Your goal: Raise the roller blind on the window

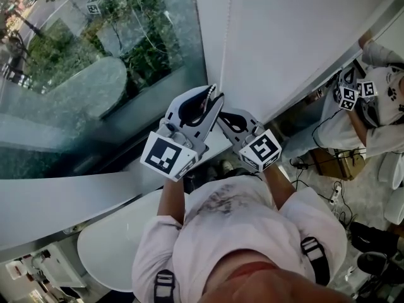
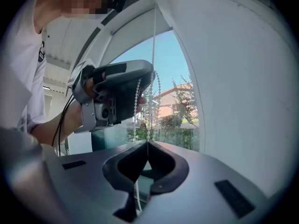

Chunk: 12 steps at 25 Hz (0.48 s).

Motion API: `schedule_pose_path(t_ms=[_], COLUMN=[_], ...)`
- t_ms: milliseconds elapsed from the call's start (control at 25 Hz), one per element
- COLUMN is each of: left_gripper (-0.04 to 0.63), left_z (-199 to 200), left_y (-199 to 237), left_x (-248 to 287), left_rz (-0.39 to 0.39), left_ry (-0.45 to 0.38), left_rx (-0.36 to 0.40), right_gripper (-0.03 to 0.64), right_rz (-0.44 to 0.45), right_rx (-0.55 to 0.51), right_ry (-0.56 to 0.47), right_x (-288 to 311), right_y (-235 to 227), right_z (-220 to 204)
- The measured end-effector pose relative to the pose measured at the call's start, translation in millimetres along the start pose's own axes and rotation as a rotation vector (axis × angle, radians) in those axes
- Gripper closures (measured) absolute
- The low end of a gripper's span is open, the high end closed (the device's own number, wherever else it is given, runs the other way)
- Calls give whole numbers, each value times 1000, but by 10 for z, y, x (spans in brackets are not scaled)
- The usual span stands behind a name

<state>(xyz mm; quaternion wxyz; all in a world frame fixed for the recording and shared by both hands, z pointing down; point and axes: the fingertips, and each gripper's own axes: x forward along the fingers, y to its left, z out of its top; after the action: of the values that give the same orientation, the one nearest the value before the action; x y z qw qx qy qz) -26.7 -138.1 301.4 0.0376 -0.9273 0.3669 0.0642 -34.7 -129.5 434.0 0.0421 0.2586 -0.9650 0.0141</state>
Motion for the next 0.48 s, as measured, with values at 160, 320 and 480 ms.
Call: schedule_pose_path(t_ms=[160, 320, 480], left_gripper=[526, 528, 572], left_z=[95, 134, 161], left_y=[-35, 21, 17], left_x=[129, 174, 171], left_rz=[-10, 8, 16], left_ry=[11, 8, 12], left_rx=[6, 0, 9], right_gripper=[555, 555, 555], right_rz=[-2, 3, 8], right_rx=[-4, -6, -6], right_ry=[-3, -3, -3], right_x=[-26, 0, 9], right_y=[-9, -22, -14], right_z=[26, 0, -8])
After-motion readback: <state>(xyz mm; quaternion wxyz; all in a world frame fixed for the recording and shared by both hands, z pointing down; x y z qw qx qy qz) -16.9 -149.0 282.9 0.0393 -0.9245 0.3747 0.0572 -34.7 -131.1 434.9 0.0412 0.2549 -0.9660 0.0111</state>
